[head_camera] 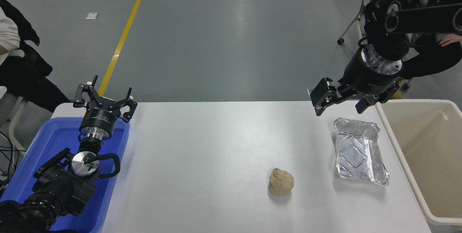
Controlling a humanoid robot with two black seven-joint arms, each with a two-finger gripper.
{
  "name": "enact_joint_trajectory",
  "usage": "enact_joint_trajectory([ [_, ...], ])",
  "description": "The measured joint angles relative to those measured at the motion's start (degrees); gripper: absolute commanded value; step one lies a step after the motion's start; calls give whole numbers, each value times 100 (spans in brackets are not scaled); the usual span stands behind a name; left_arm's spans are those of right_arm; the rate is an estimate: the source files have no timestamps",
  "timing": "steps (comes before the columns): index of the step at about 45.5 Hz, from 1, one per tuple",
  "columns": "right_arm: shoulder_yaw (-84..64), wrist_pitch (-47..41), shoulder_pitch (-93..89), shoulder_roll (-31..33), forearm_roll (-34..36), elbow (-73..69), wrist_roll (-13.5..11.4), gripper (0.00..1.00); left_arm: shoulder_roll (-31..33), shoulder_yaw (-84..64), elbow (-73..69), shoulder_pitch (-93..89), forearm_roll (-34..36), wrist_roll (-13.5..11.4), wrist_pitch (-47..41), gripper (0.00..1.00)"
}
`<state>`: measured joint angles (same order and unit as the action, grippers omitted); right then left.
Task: Pick up foil plate and place in dustbin
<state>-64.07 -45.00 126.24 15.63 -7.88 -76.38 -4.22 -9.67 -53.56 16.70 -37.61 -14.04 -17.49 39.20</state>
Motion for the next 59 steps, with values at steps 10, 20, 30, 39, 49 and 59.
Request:
enact_joint_trajectory([
  [10, 4, 0, 14, -5, 15, 0, 0, 100, 2, 0, 0, 0, -2, 0, 0, 99],
  [20, 7, 0, 20, -14, 20, 15, 0, 100, 3, -4, 0, 0, -2, 0, 0, 99],
  [30, 8, 0, 22, -17, 22, 100, 0, 100, 0, -3, 0, 0, -2, 0, 0, 99],
  [39, 9, 0, -39, -30, 22, 308, 0, 100, 0, -3, 0, -1, -2, 0, 0, 99],
  [49, 9, 0, -130, -44, 10, 493, 0, 100, 0, -2, 0, -1, -2, 0, 0, 99],
  [59, 19, 0, -314, -48, 2, 750, 0, 100, 0, -1, 0, -1, -3, 0, 0, 99],
])
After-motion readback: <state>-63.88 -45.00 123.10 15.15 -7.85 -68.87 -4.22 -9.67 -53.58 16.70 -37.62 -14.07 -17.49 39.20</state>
